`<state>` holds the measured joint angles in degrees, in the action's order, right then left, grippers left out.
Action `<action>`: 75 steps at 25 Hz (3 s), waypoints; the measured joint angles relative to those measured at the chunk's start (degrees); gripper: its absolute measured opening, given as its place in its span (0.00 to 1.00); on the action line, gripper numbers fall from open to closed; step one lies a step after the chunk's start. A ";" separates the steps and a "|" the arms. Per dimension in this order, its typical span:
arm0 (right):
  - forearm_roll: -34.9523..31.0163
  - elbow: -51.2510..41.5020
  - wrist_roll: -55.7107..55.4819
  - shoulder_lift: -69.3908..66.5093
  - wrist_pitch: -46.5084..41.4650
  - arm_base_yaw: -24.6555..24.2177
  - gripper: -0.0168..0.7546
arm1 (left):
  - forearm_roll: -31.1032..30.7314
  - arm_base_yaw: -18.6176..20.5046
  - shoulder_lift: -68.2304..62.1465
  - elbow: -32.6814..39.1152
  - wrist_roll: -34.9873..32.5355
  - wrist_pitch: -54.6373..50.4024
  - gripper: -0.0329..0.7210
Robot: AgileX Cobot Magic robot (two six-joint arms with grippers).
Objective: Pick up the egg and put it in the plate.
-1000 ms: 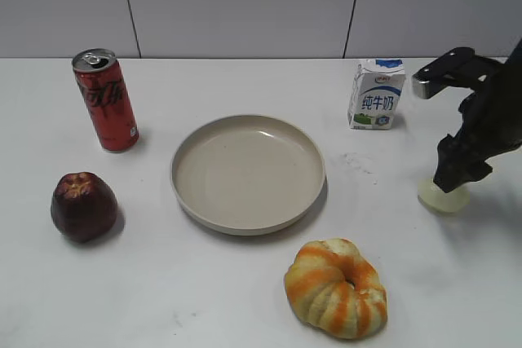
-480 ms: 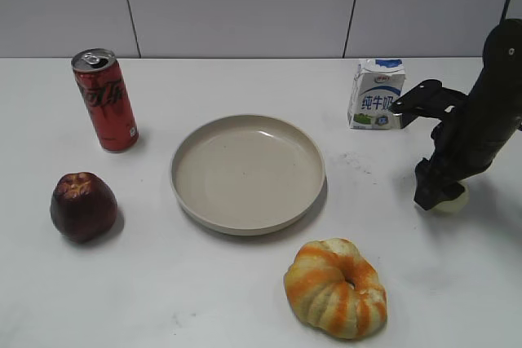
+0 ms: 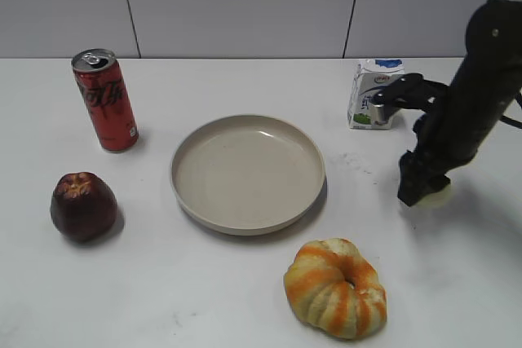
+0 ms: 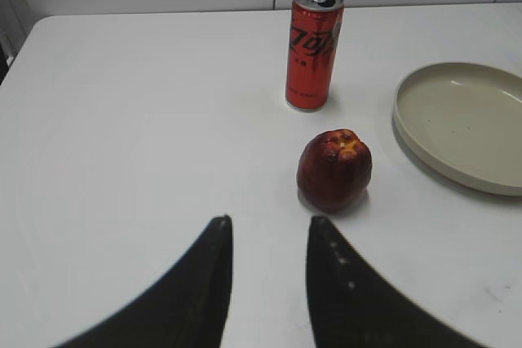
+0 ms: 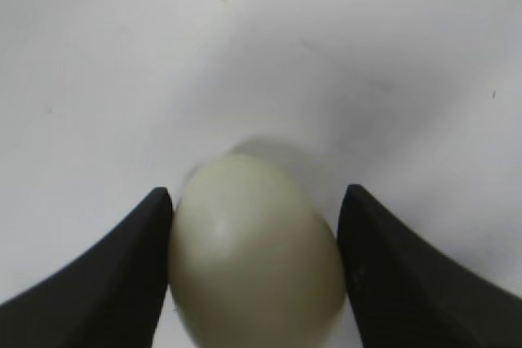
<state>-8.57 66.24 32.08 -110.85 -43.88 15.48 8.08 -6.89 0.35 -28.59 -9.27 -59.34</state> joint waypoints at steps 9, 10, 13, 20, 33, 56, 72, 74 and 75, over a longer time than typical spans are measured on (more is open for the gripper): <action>-0.91 16.31 0.06 -0.35 2.62 17.16 0.61 | 0.00 0.00 0.00 0.00 0.00 0.00 0.35; -1.40 17.49 0.06 -0.88 3.89 18.24 0.61 | 0.00 0.00 0.00 0.00 0.00 0.00 0.35; -3.65 19.68 0.06 -3.75 7.40 20.62 0.61 | 0.00 0.00 0.00 0.00 0.00 0.00 0.35; -9.37 19.73 0.06 -10.55 9.87 21.91 0.62 | 0.00 0.00 0.00 0.00 0.00 0.00 0.35; -4.09 29.76 -12.07 -11.37 -6.28 20.10 0.83 | 0.00 0.00 0.00 0.00 0.00 0.00 0.35; 0.09 20.63 -26.10 6.22 -25.30 -11.24 0.78 | 0.00 0.00 0.00 0.00 0.00 0.00 0.35; 3.38 -20.17 -26.15 47.61 -19.37 -11.24 0.78 | 0.00 0.00 0.00 0.00 0.00 0.00 0.35; 3.56 -24.79 -26.20 53.66 -17.18 -11.24 0.78 | 0.00 0.00 0.00 0.00 0.00 0.00 0.35; 3.74 -26.75 -26.20 56.22 -16.64 -11.24 0.78 | 0.00 0.00 0.00 0.00 0.00 0.00 0.35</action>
<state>-4.84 39.49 5.88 -54.63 -60.51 4.24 8.08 -6.89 0.35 -28.59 -9.27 -59.34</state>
